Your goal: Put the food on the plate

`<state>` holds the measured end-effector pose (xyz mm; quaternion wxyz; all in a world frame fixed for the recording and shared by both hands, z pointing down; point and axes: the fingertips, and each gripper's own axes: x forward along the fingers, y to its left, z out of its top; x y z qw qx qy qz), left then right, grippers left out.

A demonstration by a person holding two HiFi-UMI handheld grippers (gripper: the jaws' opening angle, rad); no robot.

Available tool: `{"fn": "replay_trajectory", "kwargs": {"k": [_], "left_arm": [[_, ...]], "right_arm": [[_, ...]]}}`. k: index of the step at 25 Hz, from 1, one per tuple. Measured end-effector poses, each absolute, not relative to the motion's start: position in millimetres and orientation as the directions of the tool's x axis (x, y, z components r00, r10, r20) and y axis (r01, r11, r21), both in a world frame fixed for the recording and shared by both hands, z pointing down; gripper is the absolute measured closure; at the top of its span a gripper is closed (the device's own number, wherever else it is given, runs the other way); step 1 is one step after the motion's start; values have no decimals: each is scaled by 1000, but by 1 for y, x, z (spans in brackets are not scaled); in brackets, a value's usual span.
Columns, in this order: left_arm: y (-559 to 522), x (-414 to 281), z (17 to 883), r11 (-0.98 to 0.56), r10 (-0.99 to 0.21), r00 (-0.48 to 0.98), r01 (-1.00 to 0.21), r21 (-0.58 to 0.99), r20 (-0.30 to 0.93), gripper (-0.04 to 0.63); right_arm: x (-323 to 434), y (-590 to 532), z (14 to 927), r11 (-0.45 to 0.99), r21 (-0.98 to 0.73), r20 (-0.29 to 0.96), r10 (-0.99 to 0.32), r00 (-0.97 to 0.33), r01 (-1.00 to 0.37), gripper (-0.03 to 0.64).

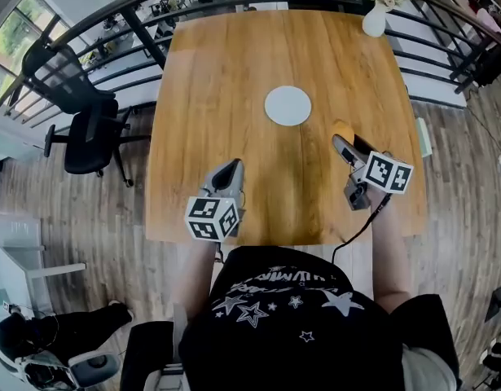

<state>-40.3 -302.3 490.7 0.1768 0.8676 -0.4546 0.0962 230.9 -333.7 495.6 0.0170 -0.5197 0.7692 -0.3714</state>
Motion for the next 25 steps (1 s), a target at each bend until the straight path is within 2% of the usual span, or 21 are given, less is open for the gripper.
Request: {"fn": "replay_trajectory", "kwargs": {"k": [11, 25], "left_arm": [[-371, -63, 485, -535, -736, 594, -805, 258, 326, 594], [-406, -75, 508, -522, -715, 606, -795, 310, 349, 594]], "right_arm": [[194, -405, 493, 181, -541, 415, -792, -448, -821, 288], [155, -458, 539, 213, -405, 533, -735, -419, -889, 289]]}}
